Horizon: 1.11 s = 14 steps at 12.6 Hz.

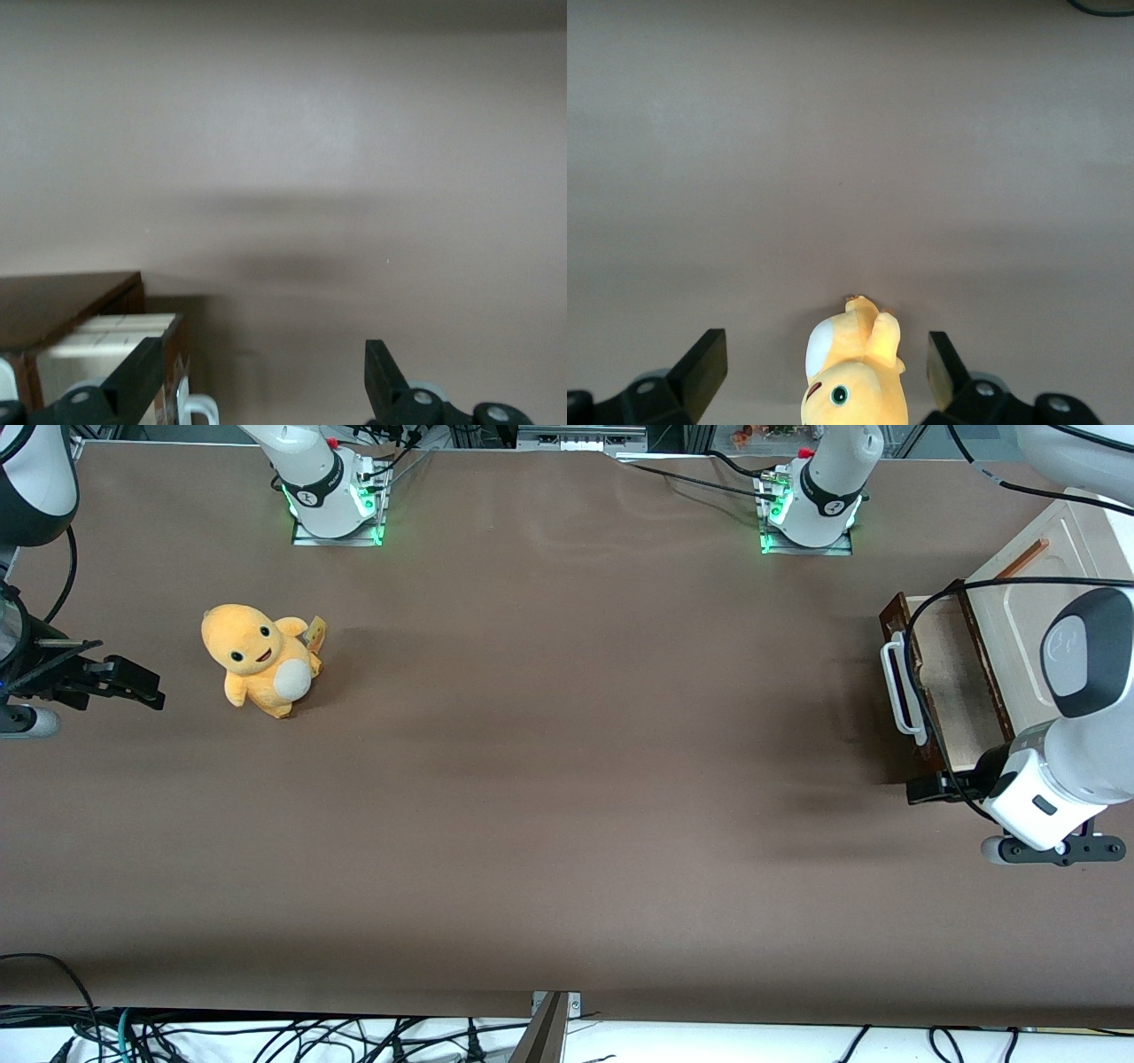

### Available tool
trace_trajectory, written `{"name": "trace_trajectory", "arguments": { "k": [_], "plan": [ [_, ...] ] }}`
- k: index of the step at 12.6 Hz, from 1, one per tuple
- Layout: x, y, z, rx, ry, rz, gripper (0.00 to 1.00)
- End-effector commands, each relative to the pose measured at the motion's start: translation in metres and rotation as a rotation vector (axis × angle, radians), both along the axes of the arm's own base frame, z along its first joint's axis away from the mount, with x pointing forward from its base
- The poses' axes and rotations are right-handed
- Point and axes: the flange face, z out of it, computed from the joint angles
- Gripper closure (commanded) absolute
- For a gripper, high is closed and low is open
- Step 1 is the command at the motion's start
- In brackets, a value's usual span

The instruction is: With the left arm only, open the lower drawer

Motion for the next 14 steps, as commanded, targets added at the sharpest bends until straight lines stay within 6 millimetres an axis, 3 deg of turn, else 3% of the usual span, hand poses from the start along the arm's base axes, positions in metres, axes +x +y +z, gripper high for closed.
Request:
{"name": "trace_trajectory", "arguments": {
  "k": [1, 14],
  "plan": [
    [-0.0025, -0.0015, 0.0026, -0.029, -0.031, -0.074, 0.00],
    [-0.0015, -0.0001, 0.0028, -0.050, -0.042, -0.066, 0.00]
  ]
}}
